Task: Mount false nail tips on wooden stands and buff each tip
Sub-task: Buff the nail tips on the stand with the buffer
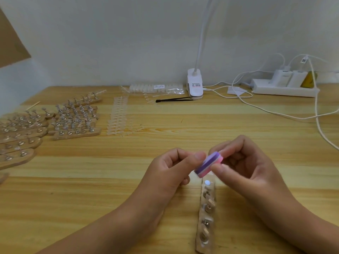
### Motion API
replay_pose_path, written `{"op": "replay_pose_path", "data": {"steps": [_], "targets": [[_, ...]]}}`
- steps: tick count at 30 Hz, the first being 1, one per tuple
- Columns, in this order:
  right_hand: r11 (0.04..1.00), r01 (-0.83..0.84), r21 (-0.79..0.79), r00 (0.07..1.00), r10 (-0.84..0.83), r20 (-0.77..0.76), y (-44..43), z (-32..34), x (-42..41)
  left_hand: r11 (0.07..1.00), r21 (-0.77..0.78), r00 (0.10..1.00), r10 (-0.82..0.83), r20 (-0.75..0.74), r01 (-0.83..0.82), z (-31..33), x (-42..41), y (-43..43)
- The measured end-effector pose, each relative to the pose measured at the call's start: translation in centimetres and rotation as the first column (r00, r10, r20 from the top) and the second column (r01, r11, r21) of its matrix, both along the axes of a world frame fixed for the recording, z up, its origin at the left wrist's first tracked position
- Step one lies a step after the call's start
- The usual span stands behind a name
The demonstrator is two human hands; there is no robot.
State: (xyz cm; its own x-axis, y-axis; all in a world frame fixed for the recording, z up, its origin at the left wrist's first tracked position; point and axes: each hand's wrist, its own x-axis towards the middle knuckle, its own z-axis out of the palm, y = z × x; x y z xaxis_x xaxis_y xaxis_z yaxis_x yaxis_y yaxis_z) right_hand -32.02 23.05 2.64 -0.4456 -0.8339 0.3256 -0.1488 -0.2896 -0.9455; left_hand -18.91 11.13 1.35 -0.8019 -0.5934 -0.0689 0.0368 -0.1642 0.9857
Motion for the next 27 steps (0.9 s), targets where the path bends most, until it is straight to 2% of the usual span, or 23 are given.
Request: {"op": "replay_pose_path", "data": {"steps": [2,5,7,10,12,15,18,21,23,27], "targets": [[1.000,0.026,0.000,0.999,-0.025,0.027,0.03,-0.04,-0.08,1.000,0.009,1.000,0.008,-0.002,-0.008,-0.02,0.05,-0.05],[0.998,-0.040,0.042,0.999,0.039,0.033,0.10,-0.07,0.23,1.000,0.005,1.000,0.017,-0.005,-0.017,-0.02,0.05,-0.03],[1.000,-0.011,0.027,0.998,0.010,0.067,0.16,-0.06,0.19,0.999,0.020,0.999,0.030,-0.013,-0.030,0.10,0.08,-0.05],[0.998,-0.065,0.016,0.994,0.064,0.084,0.09,0.02,0.29,1.000,-0.010,1.000,0.019,0.009,-0.019,0.21,0.06,0.11],[1.000,-0.027,0.010,0.995,0.026,0.099,0.06,-0.04,0.16,1.000,0.000,1.000,0.030,0.008,-0.030,0.31,0.03,0.11],[0.998,-0.066,0.020,0.992,0.064,0.108,0.03,-0.09,0.10,1.000,-0.013,1.000,0.021,0.019,-0.021,0.36,0.01,0.18],[1.000,-0.006,0.002,0.992,0.006,0.126,0.04,-0.22,-0.10,0.999,-0.004,0.999,0.032,0.014,-0.032,0.43,0.03,0.19],[0.996,-0.088,0.026,0.990,0.085,0.113,0.07,-0.30,0.02,0.999,-0.033,0.999,0.028,0.026,-0.027,0.36,0.13,0.30],[0.998,-0.051,0.020,0.993,0.049,0.105,0.12,-0.29,-0.07,0.999,-0.024,0.999,0.029,0.015,-0.028,0.40,0.14,0.31],[0.995,-0.102,0.004,0.988,0.101,0.118,0.07,-0.23,-0.11,0.998,-0.040,0.999,0.044,0.018,-0.043,0.38,0.07,0.35]]}}
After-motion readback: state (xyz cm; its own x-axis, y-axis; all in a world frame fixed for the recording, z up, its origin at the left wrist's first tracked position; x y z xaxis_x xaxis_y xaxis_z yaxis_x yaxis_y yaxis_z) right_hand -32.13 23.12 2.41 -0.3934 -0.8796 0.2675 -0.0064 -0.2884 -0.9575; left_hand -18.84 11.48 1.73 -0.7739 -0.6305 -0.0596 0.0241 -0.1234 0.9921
